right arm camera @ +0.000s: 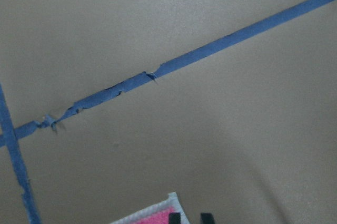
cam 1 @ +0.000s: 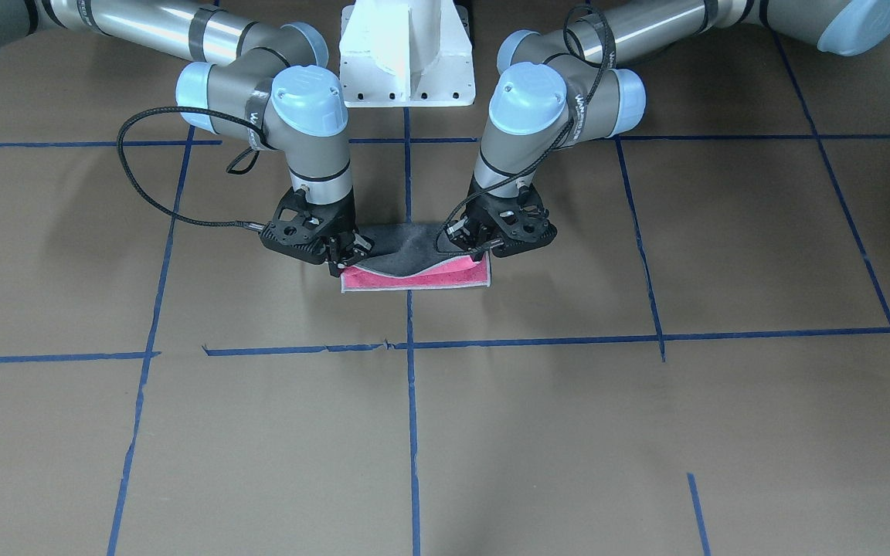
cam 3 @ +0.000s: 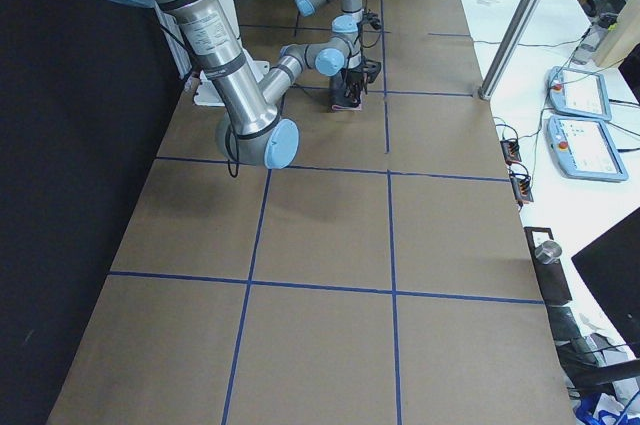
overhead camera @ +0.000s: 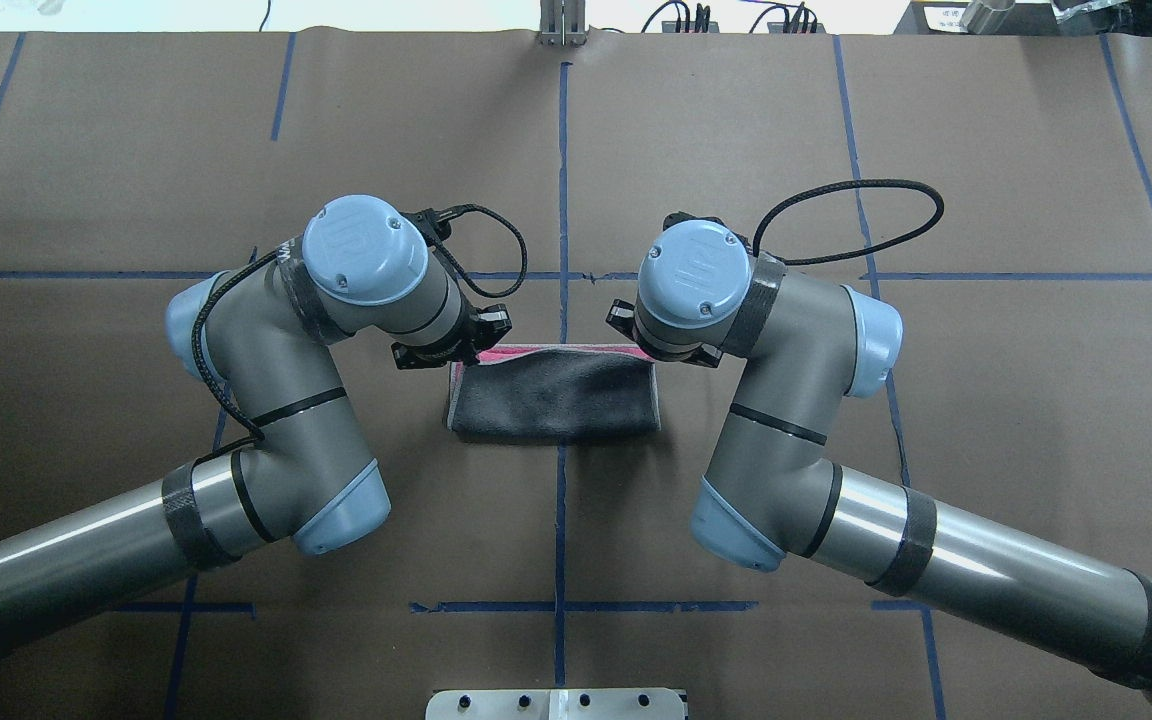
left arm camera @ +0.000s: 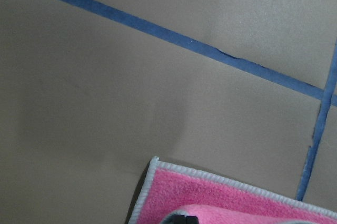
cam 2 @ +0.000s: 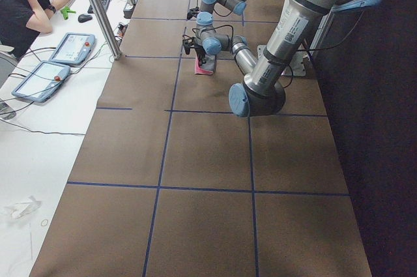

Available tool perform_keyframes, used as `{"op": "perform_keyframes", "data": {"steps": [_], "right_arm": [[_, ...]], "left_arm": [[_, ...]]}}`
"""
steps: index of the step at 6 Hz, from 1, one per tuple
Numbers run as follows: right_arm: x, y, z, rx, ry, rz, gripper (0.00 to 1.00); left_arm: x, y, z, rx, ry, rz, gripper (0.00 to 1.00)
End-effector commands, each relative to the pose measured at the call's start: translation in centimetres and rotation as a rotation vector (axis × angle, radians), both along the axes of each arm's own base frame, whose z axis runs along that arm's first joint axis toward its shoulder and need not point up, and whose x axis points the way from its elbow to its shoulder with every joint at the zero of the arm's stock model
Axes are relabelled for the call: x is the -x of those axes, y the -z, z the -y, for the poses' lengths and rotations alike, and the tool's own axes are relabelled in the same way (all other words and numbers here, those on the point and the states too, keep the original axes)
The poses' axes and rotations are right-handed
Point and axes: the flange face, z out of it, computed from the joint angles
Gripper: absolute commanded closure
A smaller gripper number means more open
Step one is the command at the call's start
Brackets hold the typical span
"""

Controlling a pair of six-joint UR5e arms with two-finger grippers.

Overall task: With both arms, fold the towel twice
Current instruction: 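Raise the right gripper away while the left gripper grasps the strip's end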

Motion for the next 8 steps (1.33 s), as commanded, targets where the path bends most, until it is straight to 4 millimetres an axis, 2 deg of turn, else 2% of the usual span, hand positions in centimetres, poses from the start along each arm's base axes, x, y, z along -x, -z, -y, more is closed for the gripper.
{"op": "perform_keyframes", "data": {"steps": [1, 2, 3, 4, 5, 6, 7, 8], "right_arm": [[-0.6, 0.7, 1.4, -0.024, 0.021, -0.005, 0.0], [-2.7, 0.6, 3.1, -0.014, 0.116, 0.017, 0.0], [-5.4, -0.4, 4.7, -0.013, 0.188, 0.036, 0.0], [-8.7, -2.1, 5.9, -0.045, 0.275, 0.036, 0.0], [-13.8, -2.9, 6.4, -0.091, 0.376, 0.027, 0.0], [-18.0, -3.0, 6.5, -0.145, 0.466, 0.009, 0.0], [-20.6, -4.4, 5.6, -0.186, 0.504, -0.009, 0.0], [-20.8, -4.5, 5.3, -0.188, 0.502, -0.009, 0.0]], "left_arm": [[1.0, 0.3, 1.0, -0.031, -0.013, -0.005, 0.0], [1.8, 0.2, 1.2, -0.005, -0.037, -0.021, 0.0], [2.9, -0.1, 0.5, -0.003, -0.047, -0.036, 0.0], [4.5, -0.3, -1.2, -0.027, -0.055, -0.071, 0.0], [4.9, -0.6, -2.0, -0.053, -0.052, -0.098, 0.0], [2.2, -1.5, -5.1, -0.075, -0.076, -0.085, 0.0], [0.3, -1.8, -7.1, -0.103, -0.075, -0.089, 0.08], [0.0, -2.2, -7.0, -0.053, -0.041, -0.091, 0.19]]}}
